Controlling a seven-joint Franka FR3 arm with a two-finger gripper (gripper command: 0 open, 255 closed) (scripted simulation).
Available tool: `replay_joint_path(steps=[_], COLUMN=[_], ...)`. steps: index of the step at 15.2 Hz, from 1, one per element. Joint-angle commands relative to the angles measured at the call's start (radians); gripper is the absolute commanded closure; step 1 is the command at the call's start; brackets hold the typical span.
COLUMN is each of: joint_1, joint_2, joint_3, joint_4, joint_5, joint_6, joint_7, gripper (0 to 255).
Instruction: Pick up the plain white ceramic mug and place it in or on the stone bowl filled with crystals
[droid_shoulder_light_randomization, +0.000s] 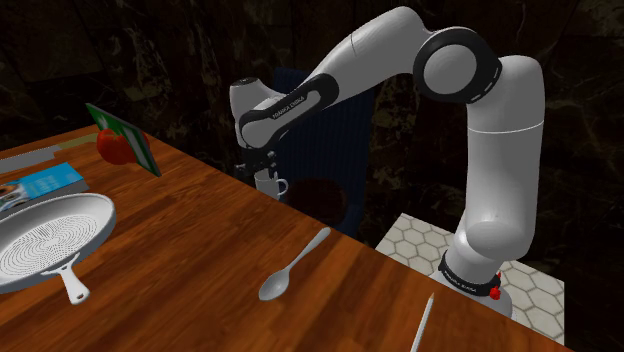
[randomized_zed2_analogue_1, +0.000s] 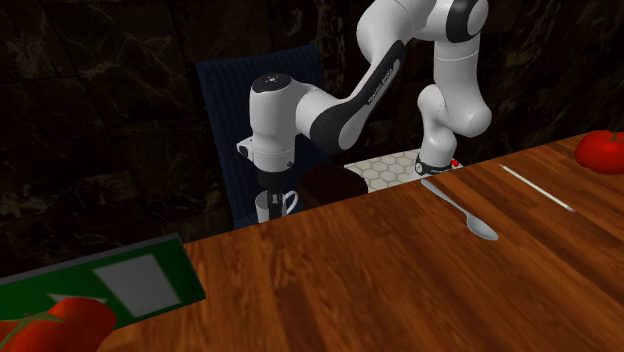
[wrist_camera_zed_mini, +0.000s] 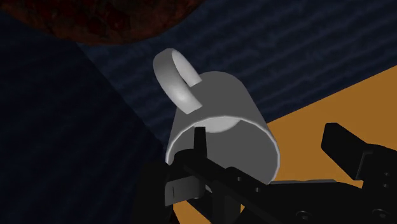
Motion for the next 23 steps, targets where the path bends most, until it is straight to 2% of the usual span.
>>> replay_joint_path(steps=[1,2,11,23], joint_1=[0.000,0.000,0.000,-0.004], joint_2=[0.000,0.000,0.000,-0.061], joint_3=[0.000,0.000,0.000,0.007], joint_4=[0.000,0.000,0.000,0.082], joint_5=[0.000,0.000,0.000,0.022], joint_6=[0.000,0.000,0.000,-0.141], joint_7=[0.000,0.000,0.000,-0.019], gripper=[0,255,255,255])
